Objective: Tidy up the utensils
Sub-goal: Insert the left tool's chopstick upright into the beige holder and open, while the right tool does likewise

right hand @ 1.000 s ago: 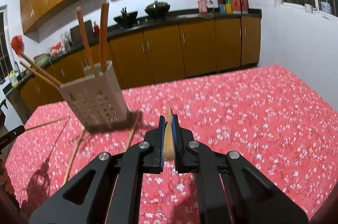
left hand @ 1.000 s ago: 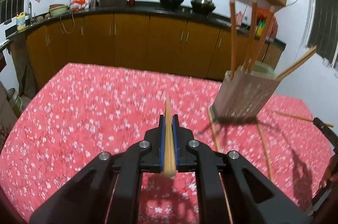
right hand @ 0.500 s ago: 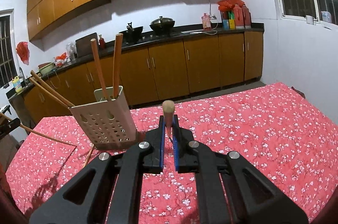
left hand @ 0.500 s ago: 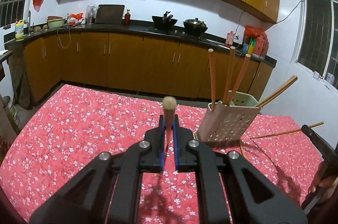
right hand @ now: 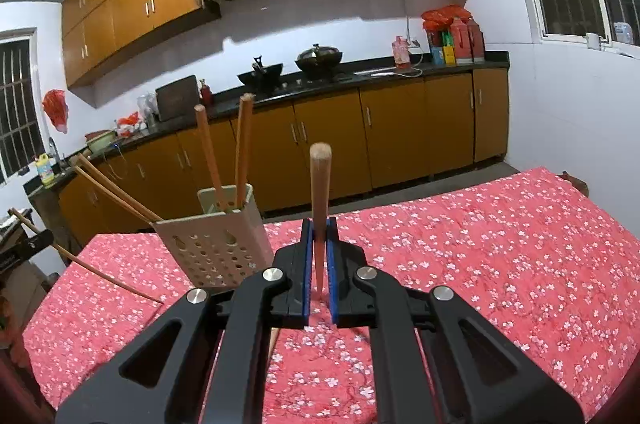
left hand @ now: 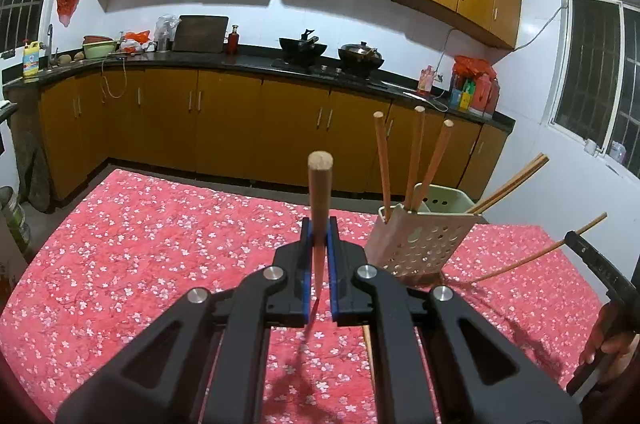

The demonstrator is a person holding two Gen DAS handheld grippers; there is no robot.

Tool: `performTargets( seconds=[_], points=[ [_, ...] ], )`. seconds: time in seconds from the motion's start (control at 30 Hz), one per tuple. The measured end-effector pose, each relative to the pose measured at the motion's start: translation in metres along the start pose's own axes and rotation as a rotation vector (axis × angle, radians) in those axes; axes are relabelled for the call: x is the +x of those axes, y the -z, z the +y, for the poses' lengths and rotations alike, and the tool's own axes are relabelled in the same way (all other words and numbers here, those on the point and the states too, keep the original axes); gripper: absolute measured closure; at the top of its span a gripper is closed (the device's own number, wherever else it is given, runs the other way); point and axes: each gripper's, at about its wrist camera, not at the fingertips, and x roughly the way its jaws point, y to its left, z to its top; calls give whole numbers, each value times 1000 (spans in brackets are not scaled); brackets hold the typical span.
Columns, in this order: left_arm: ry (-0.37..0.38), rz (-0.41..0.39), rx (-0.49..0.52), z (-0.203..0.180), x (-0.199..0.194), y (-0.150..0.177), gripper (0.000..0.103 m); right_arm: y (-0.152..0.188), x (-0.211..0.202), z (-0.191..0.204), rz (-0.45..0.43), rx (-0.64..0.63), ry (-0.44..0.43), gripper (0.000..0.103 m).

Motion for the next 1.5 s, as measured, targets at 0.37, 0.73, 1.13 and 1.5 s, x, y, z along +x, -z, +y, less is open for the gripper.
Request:
performTargets(
  seconds=[0.37,0.73,1.13,1.5],
  points=[
    [203,-61,-6,-25,-27,-29,95,-42,-31,18,-80,80,-281,96],
    [251,-220,67,-78,-43,-80,95,-94,-38,61,-308,4,-256,96],
    [146,-245,46,-82,8,-87,95,-82,28,83,-240,-89,-135,96],
    [172,-166,19,-77,34,-66,85,-67,28,83,-179,-87,-143,60]
  ],
)
